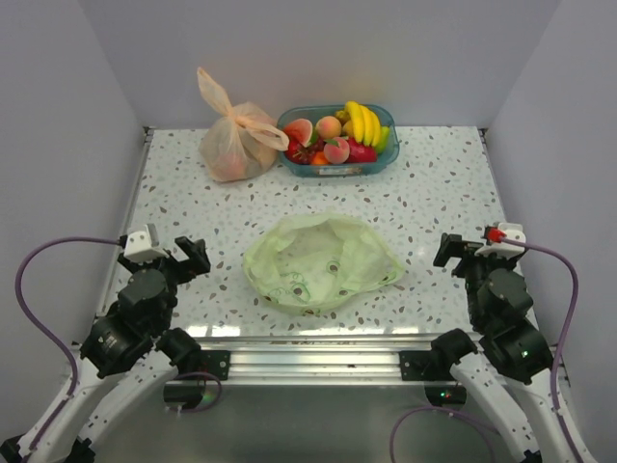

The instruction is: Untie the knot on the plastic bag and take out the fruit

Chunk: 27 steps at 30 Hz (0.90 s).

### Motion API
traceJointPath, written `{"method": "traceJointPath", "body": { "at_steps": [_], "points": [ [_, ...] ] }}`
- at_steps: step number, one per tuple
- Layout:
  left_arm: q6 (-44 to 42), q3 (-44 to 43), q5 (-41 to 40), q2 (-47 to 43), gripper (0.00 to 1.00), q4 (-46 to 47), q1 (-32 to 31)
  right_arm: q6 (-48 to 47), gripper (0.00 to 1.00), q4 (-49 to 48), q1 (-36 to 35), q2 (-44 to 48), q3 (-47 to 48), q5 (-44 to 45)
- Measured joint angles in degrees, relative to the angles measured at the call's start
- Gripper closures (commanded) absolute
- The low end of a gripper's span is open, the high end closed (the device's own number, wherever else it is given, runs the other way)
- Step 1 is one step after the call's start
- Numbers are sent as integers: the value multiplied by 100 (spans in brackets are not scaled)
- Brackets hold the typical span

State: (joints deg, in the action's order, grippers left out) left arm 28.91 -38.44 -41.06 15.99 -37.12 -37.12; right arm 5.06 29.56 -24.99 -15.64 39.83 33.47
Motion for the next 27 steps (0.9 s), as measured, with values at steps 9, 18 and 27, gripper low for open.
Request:
{"method": "traceJointPath", "body": {
  "at_steps": [9,18,27],
  "points": [
    [26,11,-289,-24,0,7,0,4,1,-24,0,-116,-2,-192],
    [59,13,-437,-39,0,0,0,4,1,-42,0,-122,-2,-282],
    [111,13,-483,-42,0,-33,0,4,1,-44,0,-122,-2,-306]
  ]
}}
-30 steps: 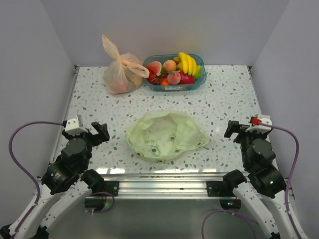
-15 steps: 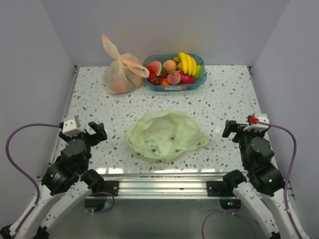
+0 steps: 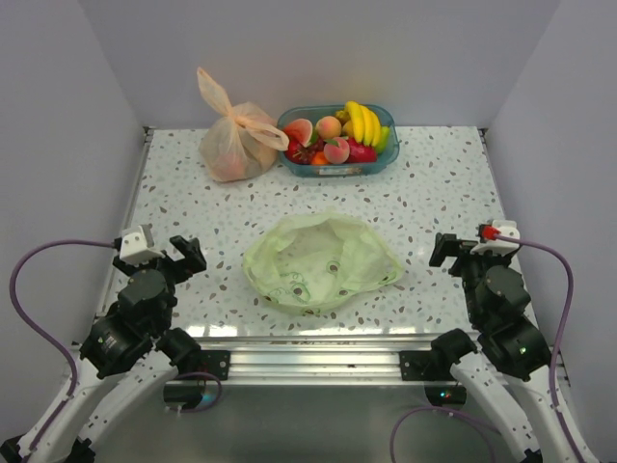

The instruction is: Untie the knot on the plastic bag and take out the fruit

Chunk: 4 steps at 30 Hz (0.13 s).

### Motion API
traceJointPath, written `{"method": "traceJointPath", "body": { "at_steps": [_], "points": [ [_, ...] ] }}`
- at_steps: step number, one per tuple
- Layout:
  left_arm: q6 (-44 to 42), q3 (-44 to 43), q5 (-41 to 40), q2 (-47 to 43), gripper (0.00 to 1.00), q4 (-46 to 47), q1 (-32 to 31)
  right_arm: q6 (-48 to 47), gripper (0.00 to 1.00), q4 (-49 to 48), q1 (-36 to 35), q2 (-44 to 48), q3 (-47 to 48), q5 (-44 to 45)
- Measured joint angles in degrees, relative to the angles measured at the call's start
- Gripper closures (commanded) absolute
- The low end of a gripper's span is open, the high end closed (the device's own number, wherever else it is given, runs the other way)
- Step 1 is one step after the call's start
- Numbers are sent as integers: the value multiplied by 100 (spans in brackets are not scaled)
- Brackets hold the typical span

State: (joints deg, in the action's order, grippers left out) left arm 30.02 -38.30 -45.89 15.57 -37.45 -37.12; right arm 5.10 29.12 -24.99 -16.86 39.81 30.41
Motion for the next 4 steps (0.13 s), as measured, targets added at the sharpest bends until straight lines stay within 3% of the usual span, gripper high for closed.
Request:
{"method": "traceJointPath", "body": {
  "at_steps": [4],
  "points": [
    [39,0,0,2,0,0,0,0,1,2,0,-2,0,-39]
  ]
}}
